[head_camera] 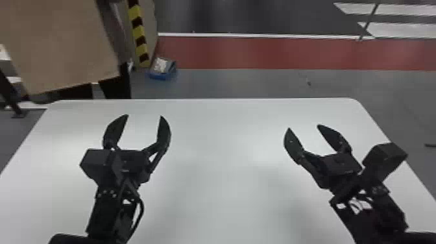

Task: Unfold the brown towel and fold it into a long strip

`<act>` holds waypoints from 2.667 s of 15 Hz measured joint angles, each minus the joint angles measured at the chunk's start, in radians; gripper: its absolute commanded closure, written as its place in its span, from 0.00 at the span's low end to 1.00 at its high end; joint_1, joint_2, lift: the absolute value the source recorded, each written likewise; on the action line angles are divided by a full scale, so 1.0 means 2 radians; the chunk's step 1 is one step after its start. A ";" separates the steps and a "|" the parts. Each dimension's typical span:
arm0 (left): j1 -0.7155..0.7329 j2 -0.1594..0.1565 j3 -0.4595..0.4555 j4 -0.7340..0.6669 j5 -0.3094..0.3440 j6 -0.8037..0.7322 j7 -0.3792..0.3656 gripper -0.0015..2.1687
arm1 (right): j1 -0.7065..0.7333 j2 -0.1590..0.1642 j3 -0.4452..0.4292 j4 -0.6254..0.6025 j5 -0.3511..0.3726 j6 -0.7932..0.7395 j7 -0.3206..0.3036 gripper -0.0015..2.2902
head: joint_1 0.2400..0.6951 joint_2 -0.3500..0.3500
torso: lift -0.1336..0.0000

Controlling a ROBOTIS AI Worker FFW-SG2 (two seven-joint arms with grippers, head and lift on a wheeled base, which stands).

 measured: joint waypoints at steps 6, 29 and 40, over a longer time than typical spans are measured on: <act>0.000 0.001 0.000 -0.003 0.001 0.000 0.001 0.09 | -0.006 0.000 0.000 0.004 0.001 -0.002 0.000 0.06 | 1.00 0.45 | 0.09; -0.015 0.001 0.005 0.013 0.006 0.000 0.000 0.09 | -0.022 0.006 0.004 0.015 0.006 -0.003 -0.002 0.06 | 1.00 0.46 | 0.09; -0.014 0.001 0.007 0.015 0.006 0.000 0.000 0.09 | -0.022 0.007 0.004 0.015 0.005 -0.003 -0.002 0.06 | 1.00 0.47 | 0.09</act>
